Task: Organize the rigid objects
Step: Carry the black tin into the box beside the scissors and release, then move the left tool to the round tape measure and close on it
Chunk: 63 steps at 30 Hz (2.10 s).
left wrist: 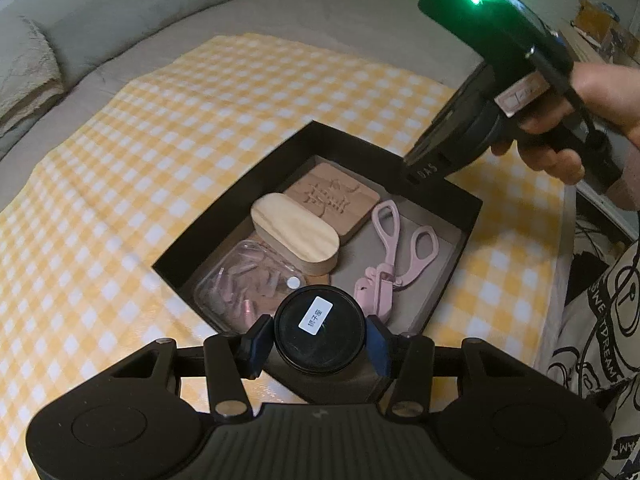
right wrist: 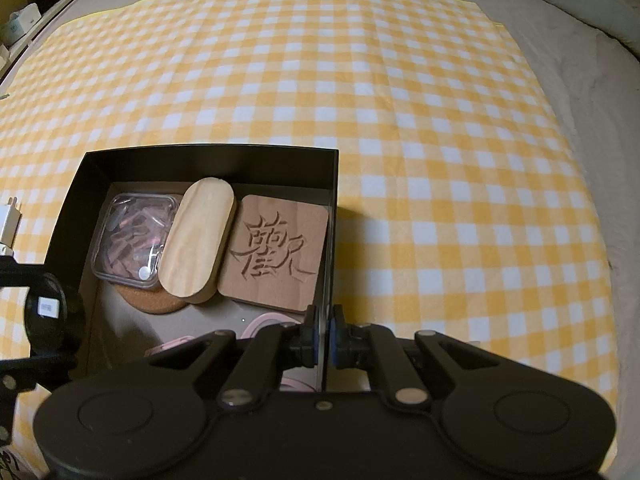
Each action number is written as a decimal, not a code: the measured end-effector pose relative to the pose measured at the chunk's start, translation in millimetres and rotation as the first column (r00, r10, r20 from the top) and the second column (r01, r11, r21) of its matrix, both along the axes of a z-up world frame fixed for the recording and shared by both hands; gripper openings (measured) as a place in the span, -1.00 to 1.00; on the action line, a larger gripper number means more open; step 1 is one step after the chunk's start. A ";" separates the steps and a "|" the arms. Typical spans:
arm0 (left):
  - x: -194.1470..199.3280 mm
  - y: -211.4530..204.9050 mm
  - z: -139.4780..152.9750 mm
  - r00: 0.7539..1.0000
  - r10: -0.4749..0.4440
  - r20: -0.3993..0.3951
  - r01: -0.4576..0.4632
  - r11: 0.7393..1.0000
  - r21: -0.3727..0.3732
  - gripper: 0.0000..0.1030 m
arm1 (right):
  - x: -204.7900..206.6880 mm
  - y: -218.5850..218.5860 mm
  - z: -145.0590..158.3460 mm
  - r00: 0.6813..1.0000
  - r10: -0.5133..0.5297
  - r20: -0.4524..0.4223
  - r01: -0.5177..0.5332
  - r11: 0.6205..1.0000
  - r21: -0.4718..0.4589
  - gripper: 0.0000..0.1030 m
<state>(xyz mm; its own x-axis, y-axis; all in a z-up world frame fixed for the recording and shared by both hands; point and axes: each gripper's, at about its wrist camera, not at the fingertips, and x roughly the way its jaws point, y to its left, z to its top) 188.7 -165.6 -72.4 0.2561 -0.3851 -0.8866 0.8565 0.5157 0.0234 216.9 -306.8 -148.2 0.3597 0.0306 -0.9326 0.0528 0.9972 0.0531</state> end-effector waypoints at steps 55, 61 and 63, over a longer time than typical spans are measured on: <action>39.5 116.2 18.8 0.936 0.351 0.034 -0.348 0.934 -0.079 1.00 | -1.3 5.5 -3.7 1.000 0.013 0.003 -0.013 1.000 -0.016 -0.88; 51.4 144.1 -0.8 0.910 0.414 -0.002 -0.414 0.910 0.019 1.00 | -1.1 8.3 -3.2 1.000 0.022 0.011 -0.022 0.999 -0.024 -0.89; 52.8 149.5 -7.5 0.907 0.421 -0.012 -0.420 0.906 0.055 1.00 | -1.4 6.9 -3.8 1.000 0.020 0.018 -0.020 1.000 -0.016 -0.89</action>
